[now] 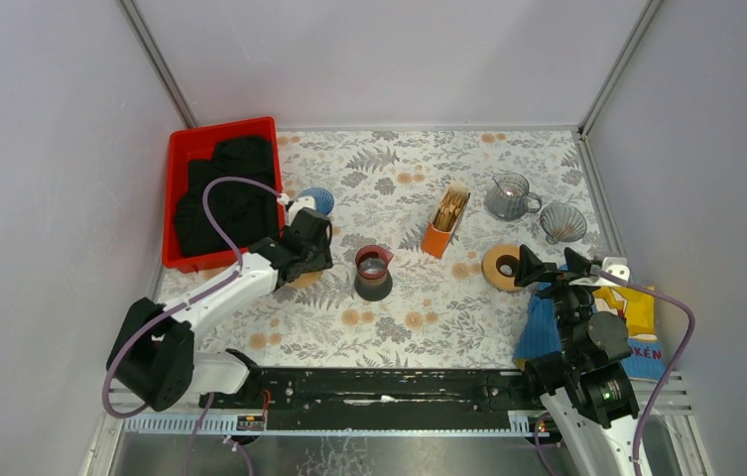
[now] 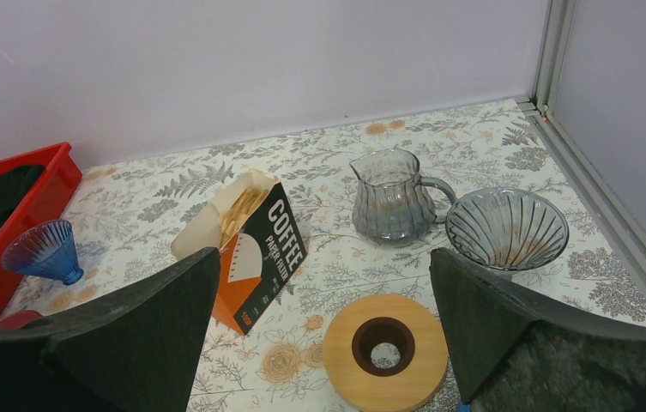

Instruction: Place the coffee filter in the dripper

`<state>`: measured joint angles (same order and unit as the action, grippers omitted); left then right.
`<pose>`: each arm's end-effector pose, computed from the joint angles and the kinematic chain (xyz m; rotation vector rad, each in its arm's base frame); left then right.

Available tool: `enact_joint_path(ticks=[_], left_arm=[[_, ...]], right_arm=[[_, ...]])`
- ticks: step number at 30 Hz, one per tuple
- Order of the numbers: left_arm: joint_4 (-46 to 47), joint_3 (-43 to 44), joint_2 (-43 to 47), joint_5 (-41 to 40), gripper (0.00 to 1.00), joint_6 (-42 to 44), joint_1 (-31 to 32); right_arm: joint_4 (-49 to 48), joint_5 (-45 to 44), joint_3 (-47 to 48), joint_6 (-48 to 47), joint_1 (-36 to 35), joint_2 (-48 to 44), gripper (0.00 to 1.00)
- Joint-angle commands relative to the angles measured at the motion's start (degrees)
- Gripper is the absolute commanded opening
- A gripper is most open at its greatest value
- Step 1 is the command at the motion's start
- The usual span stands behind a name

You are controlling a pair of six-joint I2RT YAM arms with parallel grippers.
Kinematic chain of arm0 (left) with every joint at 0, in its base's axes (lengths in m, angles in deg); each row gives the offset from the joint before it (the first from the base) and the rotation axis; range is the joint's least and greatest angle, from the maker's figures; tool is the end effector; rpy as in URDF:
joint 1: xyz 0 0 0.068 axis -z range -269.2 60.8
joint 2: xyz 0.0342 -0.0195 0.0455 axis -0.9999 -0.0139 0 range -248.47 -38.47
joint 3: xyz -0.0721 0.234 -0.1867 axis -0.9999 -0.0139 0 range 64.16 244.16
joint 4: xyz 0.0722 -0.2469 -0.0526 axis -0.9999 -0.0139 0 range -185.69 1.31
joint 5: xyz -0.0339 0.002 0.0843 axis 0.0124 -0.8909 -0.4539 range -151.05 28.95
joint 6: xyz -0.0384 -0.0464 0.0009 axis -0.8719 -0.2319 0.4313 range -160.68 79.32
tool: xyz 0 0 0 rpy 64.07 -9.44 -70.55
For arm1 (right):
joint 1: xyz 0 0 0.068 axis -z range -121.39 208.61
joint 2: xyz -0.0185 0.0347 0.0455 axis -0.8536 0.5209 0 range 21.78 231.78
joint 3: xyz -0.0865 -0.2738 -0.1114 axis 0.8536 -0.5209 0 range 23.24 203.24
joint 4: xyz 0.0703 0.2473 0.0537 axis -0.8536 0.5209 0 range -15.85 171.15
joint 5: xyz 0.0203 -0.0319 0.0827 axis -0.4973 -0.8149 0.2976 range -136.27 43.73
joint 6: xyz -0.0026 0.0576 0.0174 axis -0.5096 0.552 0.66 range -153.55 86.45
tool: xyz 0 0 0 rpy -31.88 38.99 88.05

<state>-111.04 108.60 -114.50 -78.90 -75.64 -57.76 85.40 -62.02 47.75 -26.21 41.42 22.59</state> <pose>0.2266 -0.1225 0.2328 -0.2003 2.4440 -0.1146 0.0374 -0.0012 0.2969 0.1152 1.3590 0.1736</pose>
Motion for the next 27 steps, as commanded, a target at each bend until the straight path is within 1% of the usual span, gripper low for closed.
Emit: enact_joint_path(ticks=[1,7,11,14,18,27], left_arm=[[-4.89,5.56,3.79,3.66,0.32,2.45,0.04],[-12.48,14.17,5.38,7.17,0.32,7.28,1.93],[-18.04,20.79,3.67,9.53,0.32,10.8,3.79],[-20.18,25.3,2.05,10.74,0.32,12.3,6.34],[-22.79,30.25,-0.96,10.28,0.33,13.18,10.48],[-24.45,35.89,-8.43,9.36,0.34,13.98,17.65]], right_arm=[[-2.76,0.57,0.36,0.05,0.11,-0.74,0.99],[-2.74,0.66,0.36,0.04,0.06,-0.79,0.99],[-2.63,0.83,0.45,0.08,0.06,-0.75,0.99],[-2.53,1.01,0.54,0.19,0.13,-0.82,0.99],[-2.5,1.14,0.54,0.36,0.1,-0.82,0.99],[-2.51,1.32,0.54,0.4,0.05,-0.82,0.99]])
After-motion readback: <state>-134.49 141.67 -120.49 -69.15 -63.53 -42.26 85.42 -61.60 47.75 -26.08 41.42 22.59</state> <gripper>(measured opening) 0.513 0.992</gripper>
